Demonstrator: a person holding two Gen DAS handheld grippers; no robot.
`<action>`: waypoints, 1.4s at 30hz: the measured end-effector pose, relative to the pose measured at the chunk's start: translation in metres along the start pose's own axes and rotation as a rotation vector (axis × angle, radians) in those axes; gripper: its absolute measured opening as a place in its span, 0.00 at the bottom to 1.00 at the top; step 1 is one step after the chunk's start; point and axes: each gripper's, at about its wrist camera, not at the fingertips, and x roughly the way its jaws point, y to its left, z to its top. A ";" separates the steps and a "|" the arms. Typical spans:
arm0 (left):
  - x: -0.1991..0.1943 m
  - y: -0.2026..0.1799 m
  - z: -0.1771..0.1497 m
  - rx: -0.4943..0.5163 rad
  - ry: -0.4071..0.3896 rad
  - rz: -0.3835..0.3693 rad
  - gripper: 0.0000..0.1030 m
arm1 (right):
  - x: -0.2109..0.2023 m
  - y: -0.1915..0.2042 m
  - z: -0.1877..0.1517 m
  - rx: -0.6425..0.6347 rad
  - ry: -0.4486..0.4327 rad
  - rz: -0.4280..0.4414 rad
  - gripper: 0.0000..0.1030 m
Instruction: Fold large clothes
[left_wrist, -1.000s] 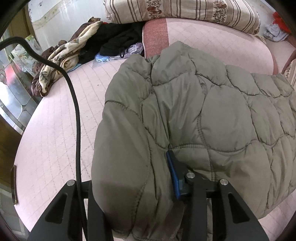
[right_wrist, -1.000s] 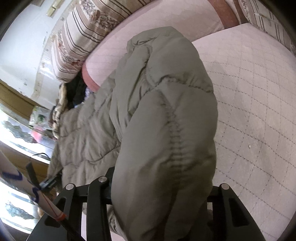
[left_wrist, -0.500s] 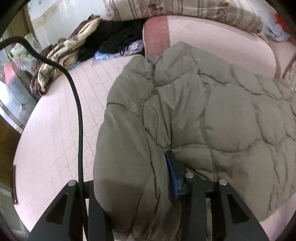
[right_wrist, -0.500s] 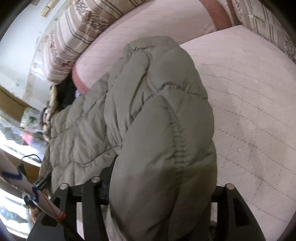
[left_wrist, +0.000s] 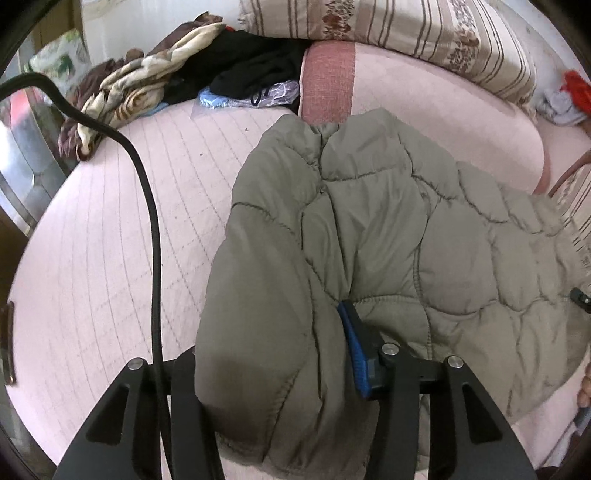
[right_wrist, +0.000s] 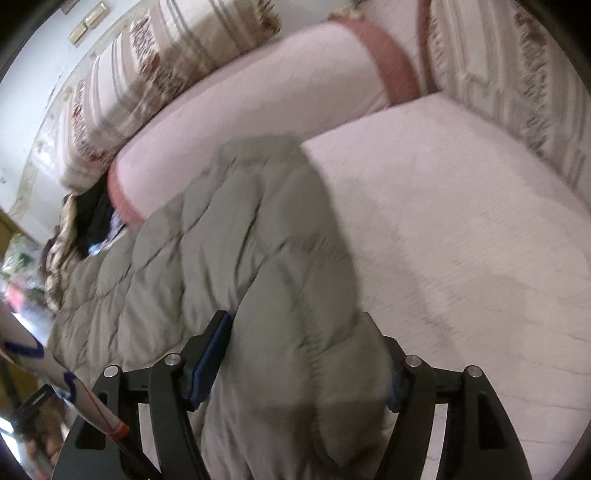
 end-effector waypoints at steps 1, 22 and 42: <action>-0.002 0.002 -0.001 -0.006 0.001 -0.006 0.47 | -0.005 0.000 0.000 -0.002 -0.028 -0.033 0.73; 0.051 -0.007 0.025 0.030 -0.040 0.159 0.58 | 0.040 0.077 -0.009 -0.350 -0.123 -0.231 0.73; 0.047 -0.064 0.063 0.146 -0.029 0.036 0.58 | 0.066 0.162 0.012 -0.422 -0.040 -0.123 0.77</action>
